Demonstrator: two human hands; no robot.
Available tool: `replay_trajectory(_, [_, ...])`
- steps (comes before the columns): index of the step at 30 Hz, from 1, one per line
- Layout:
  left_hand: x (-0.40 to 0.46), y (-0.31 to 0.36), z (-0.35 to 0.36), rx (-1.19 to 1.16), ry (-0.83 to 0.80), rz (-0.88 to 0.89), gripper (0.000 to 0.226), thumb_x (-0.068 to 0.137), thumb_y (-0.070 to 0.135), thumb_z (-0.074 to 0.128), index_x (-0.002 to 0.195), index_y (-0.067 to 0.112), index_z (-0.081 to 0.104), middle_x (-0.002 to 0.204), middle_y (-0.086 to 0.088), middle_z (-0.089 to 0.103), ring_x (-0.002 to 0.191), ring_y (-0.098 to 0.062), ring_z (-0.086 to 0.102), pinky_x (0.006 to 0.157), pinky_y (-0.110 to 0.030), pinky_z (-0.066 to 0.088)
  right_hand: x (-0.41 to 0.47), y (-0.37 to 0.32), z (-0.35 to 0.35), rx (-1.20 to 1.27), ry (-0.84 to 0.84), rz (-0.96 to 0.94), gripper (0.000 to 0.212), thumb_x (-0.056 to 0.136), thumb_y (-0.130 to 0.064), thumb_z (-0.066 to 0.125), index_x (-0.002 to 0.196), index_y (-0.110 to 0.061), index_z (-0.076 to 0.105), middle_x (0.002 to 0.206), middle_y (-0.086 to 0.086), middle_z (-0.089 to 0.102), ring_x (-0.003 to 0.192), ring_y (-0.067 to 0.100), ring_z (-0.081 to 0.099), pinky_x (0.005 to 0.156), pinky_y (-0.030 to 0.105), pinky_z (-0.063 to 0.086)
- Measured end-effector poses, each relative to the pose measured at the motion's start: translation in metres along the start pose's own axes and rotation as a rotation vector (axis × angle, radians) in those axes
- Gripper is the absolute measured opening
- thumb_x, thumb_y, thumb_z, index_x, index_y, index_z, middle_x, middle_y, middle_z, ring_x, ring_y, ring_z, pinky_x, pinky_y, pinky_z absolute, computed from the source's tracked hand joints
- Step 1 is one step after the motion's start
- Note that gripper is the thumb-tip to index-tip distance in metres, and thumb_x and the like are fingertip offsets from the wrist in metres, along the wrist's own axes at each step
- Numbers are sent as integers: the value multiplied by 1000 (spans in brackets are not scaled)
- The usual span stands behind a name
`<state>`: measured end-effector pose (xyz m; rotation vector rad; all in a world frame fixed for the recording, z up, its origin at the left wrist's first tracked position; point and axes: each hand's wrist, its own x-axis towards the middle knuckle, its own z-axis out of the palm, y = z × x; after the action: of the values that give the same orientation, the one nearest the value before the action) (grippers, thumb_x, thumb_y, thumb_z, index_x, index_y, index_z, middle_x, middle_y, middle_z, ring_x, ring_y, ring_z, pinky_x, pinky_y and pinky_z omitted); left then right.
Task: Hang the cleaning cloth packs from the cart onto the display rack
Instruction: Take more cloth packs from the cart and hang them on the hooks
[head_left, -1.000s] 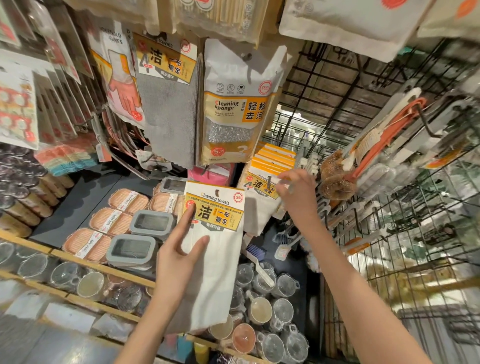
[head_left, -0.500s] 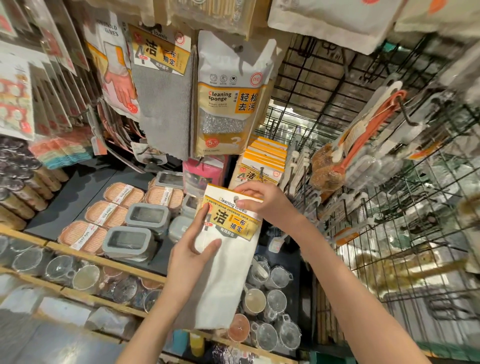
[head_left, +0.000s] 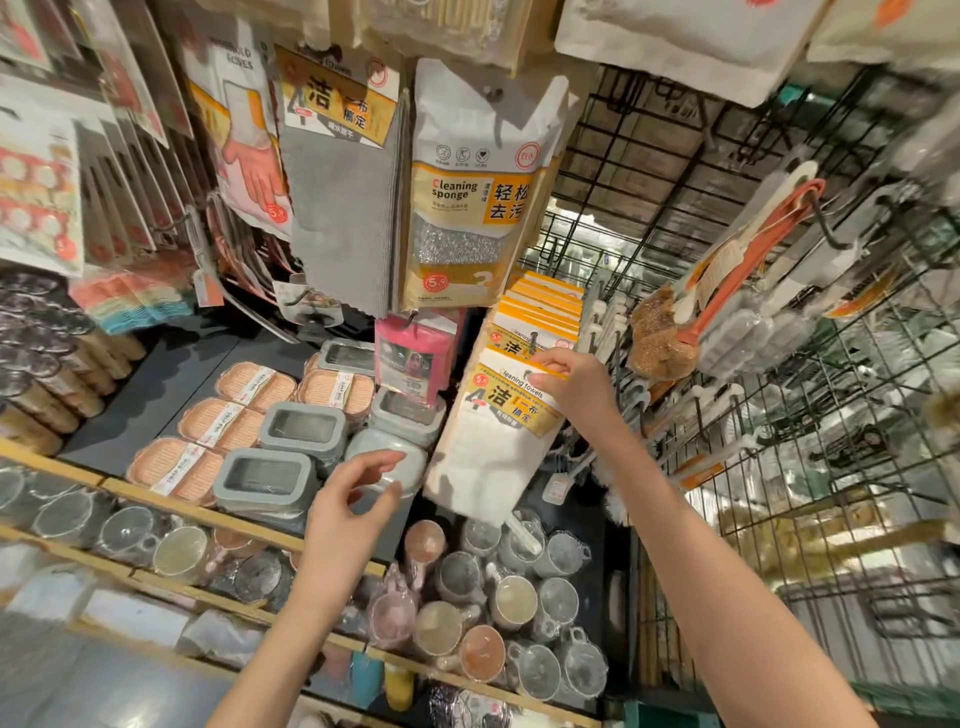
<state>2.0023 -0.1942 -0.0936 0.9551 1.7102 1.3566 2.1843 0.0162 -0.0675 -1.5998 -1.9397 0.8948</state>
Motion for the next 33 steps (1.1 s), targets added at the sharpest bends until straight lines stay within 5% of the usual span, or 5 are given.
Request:
replay_trajectory(7, [8,-4,-15,3,37,6,30,87,-1,62,102,25,67,106,6,68,104,-11,60,101,-33,42,24,4,10,33,136,51,23,83,-17,69,106,-17,70,110,3,68,101,17,62,81,30,47])
replay_trajectory(18, [19,-7,-20,5,35,9,34,86,0,63,99,31,68,103,8,69,104,-12,61,103,-42,43,44,17,16,3,103,32,22,84,-15,67,105,-14,71,116,3,67,103,19,61,89,35,47])
replay_trajectory(22, [22,-5,-16,2,32,-6,33,87,-1,62,99,29,67,104,8,68,104,-9,60,103,-39,42,48,23,15,22,82,0,22,85,-4,59,104,-10,69,112,7,67,91,12,55,76,16,40])
replay_trajectory(28, [27,-5,-10,19,8,-28,35,87,-3,62,99,29,67,103,9,67,104,-4,59,104,-36,42,53,29,15,-244,150,-29,12,86,-23,66,97,-25,63,101,-6,53,88,10,53,69,26,43])
replay_trajectory(33, [34,-8,-12,37,9,-15,34,87,-1,62,100,31,67,102,12,67,101,0,59,101,-34,42,63,27,23,-364,257,3,10,87,-28,65,95,-25,61,105,-7,47,78,10,47,52,21,25])
